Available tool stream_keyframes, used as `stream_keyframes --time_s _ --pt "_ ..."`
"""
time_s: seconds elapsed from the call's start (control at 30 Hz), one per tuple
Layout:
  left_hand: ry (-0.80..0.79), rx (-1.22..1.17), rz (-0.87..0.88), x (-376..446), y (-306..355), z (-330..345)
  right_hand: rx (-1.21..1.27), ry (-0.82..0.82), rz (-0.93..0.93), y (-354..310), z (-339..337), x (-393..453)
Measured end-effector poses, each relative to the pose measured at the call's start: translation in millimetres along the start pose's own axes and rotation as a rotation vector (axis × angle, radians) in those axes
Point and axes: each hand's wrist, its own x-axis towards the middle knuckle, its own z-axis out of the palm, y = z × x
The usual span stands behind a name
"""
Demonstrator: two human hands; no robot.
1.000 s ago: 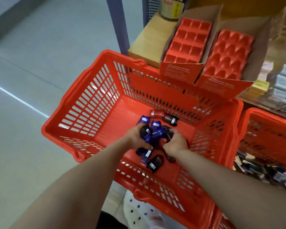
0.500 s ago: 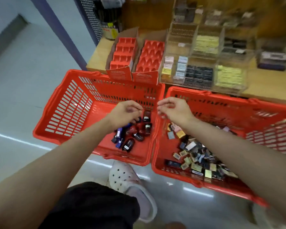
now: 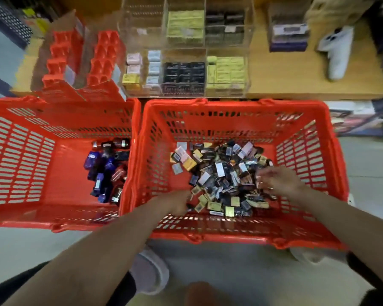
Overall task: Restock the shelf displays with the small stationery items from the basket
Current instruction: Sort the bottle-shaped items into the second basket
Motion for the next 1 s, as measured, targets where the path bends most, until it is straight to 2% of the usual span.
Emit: stream_keyframes --time_s 0.2,0.33,0.5,0.57,0.67,0.8,0.87,1.0 --pt "-0.017 0.077 -0.139 41 -14 29 -0.068 0.123 0.011 22 -18 23" --pt "-0.023 0.156 -0.131 50 -16 29 -0.101 0.076 0.032 27 -16 25" --pt "-0.179 0.192 -0.162 46 -6 24 -0.252 0.085 -0.013 39 -21 22" --pt "-0.17 0.095 -0.158 43 -5 17 -0.379 0.089 -0.012 45 -23 22" --pt "-0.073 -0.18 -0.199 38 1 4 -0.662 -0.026 0.047 52 -22 18" --pt "0.113 -0.859 -0.28 38 17 -7 -0.901 -0.164 0.159 58 -9 13" --pt "0.146 -1.07 -0.235 37 27 -11 -0.934 -0.188 0.199 55 0 15" --pt "0.147 -0.78 -0.131 34 41 -7 -1.173 -0.157 0.093 54 12 16"
